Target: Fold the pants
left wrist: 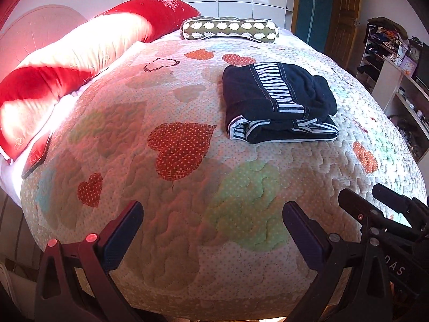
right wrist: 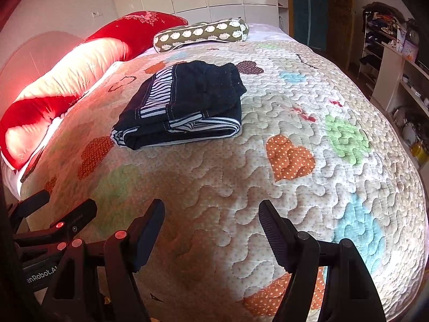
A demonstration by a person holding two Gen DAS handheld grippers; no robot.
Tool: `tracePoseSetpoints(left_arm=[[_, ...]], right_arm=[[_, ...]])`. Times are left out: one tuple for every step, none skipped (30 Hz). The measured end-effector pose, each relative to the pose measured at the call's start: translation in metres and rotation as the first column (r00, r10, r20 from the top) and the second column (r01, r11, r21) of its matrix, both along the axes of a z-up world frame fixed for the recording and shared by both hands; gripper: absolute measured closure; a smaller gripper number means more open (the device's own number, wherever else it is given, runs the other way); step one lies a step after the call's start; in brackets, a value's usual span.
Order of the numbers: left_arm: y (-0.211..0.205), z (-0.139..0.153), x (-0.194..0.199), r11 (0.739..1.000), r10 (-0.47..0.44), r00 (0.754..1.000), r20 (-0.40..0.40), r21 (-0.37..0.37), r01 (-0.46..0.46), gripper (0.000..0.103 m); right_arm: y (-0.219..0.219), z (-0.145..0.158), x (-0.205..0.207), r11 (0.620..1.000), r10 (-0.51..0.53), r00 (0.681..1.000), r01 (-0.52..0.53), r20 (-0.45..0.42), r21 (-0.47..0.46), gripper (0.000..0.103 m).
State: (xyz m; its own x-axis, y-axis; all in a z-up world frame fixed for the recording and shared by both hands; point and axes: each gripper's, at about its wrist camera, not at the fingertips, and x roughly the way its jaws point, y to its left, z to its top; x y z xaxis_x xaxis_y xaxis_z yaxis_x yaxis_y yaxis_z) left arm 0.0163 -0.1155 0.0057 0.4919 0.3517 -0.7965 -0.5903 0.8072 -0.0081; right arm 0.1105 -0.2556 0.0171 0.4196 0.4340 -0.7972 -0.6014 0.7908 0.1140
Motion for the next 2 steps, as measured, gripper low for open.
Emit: tracePoseSetpoints(left_arm=[[0.002, 0.001, 0.0022, 1.0, 0.0, 1.0, 0.007, -0.006, 0.0, 0.0], [0.0044, 0.0019, 0.0043, 1.0, 0.0, 1.0, 0.013, -0.013, 0.0, 0.0]], right_arm=[[0.0014, -0.0001, 0.0018, 1.0, -0.004, 1.0, 0.004, 0.003, -0.005, 0.026], [0.0024, -0.0004, 0.0038, 1.0, -0.002, 1.0, 0.002, -0.001, -0.003, 0.026]])
